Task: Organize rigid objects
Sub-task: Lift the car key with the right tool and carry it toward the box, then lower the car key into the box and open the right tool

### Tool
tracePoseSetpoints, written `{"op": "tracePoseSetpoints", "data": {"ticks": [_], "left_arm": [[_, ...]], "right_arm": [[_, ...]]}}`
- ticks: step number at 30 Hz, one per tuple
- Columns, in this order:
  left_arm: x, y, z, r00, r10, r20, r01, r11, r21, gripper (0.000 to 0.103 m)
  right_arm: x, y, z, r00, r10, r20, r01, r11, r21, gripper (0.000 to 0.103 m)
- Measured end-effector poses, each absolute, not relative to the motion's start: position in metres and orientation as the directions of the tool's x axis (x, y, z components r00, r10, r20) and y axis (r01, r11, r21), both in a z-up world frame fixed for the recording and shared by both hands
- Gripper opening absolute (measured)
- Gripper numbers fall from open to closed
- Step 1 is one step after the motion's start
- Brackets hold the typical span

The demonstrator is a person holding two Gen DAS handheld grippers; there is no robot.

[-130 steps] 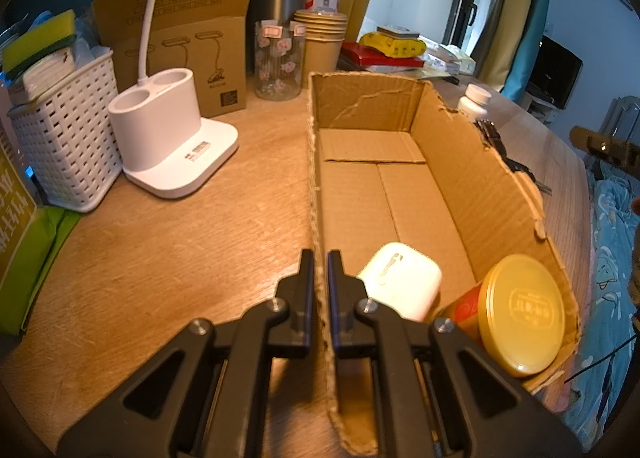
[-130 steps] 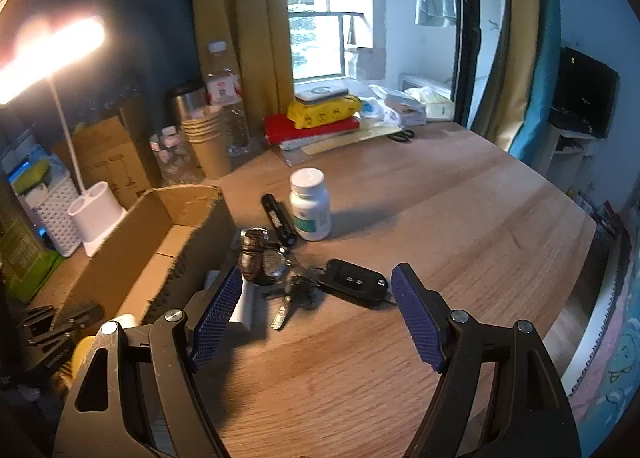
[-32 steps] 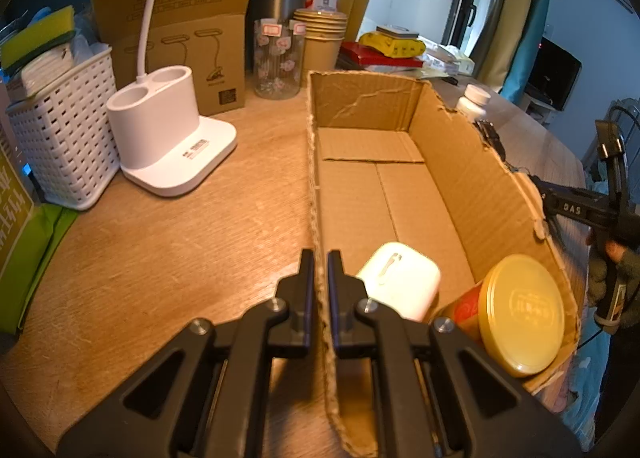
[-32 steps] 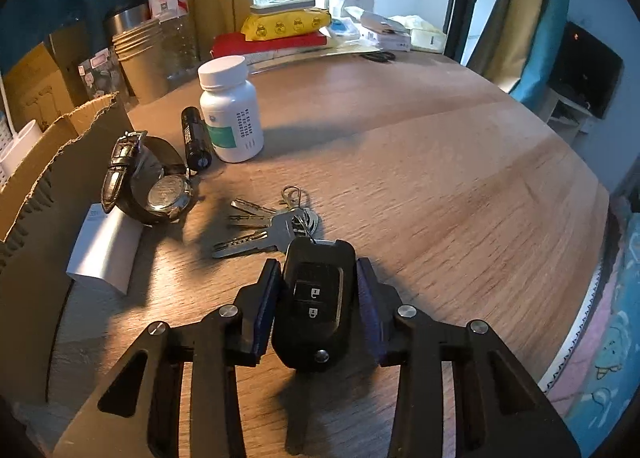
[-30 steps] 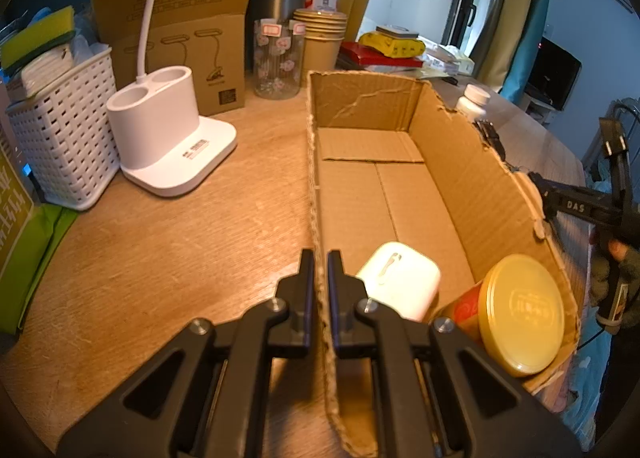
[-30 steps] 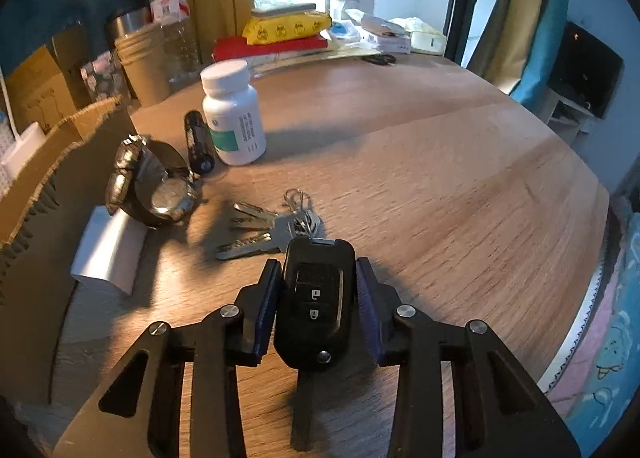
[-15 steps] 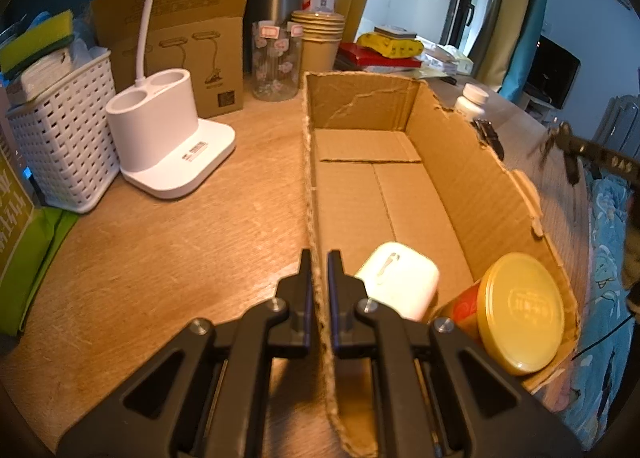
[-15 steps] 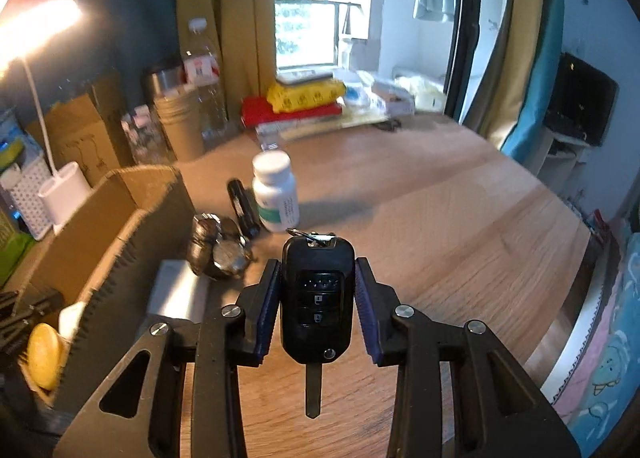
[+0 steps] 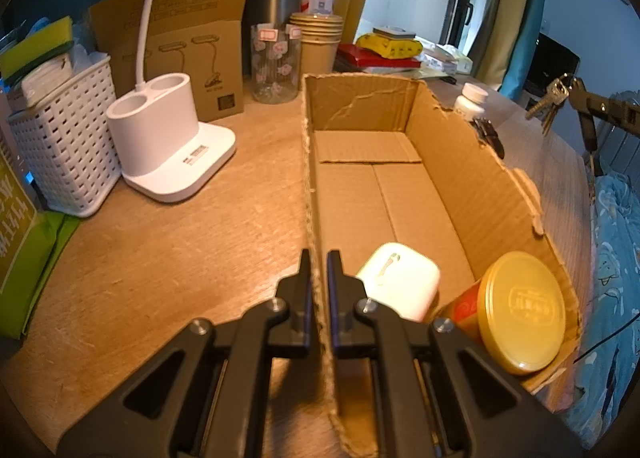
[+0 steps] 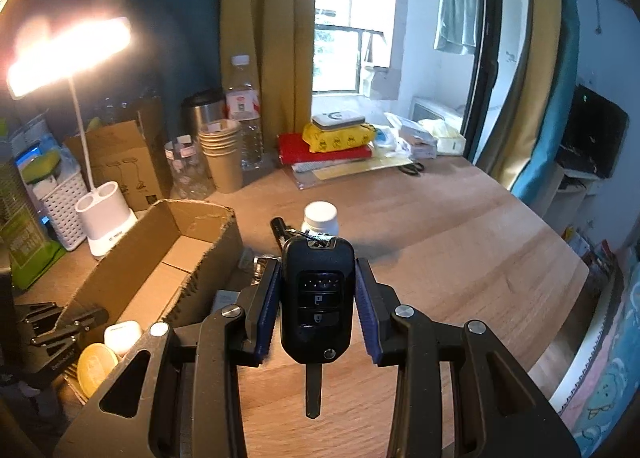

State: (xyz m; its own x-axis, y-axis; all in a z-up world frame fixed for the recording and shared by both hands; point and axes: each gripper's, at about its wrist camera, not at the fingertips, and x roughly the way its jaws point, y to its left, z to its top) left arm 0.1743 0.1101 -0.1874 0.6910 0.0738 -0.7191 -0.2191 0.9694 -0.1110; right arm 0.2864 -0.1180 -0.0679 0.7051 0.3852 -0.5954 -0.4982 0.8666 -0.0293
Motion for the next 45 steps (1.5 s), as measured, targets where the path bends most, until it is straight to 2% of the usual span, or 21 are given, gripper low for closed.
{"op": "tracePoseSetpoints", "data": {"ticks": [27, 45], "left_arm": [[0.174, 0.110, -0.188, 0.691, 0.073, -0.719, -0.219, 0.969, -0.112, 0.006], [0.175, 0.109, -0.187, 0.692, 0.071, -0.718, -0.219, 0.969, -0.115, 0.006]], "right_arm": [[0.254, -0.054, -0.039, 0.659, 0.508, -0.555, -0.637, 0.769, -0.054, 0.038], [0.249, -0.021, -0.063, 0.584, 0.543, -0.603, -0.701, 0.712, -0.037, 0.038]]}}
